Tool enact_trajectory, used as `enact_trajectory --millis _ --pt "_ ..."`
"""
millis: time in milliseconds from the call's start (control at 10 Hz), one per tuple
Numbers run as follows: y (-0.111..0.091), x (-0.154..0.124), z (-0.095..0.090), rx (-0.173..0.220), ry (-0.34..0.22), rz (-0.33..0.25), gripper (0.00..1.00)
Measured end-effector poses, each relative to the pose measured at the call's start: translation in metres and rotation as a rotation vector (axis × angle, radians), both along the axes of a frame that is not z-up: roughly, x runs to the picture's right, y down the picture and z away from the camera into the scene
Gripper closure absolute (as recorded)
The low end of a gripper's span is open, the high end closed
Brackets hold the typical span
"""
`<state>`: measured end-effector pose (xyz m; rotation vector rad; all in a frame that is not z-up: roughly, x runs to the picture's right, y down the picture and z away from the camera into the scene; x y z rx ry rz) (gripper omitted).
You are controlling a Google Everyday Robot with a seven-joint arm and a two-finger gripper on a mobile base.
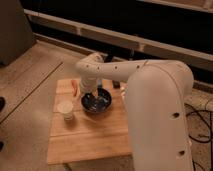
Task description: Pick up the ceramic bowl
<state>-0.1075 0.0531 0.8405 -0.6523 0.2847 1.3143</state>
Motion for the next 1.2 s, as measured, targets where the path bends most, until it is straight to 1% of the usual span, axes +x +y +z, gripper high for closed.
enact_trajectory --millis 300,600,700,900,1100,1200 --pt "0.007 -0.008 0.019 -0.033 -0.02 -0.013 0.35" --pt "0.01 -0.006 0.035 -0.061 -0.015 -0.03 0.35" --pt "0.012 -0.004 0.041 -0.076 -0.006 -0.044 0.35" --pt "0.02 -0.008 0.057 -0.118 0.012 -0.094 0.35" --pt "0.025 -0.021 0.074 -0.156 0.001 -0.124 0.35" --pt "0.026 -0.032 0.082 -0.165 -0.017 -0.134 0.35"
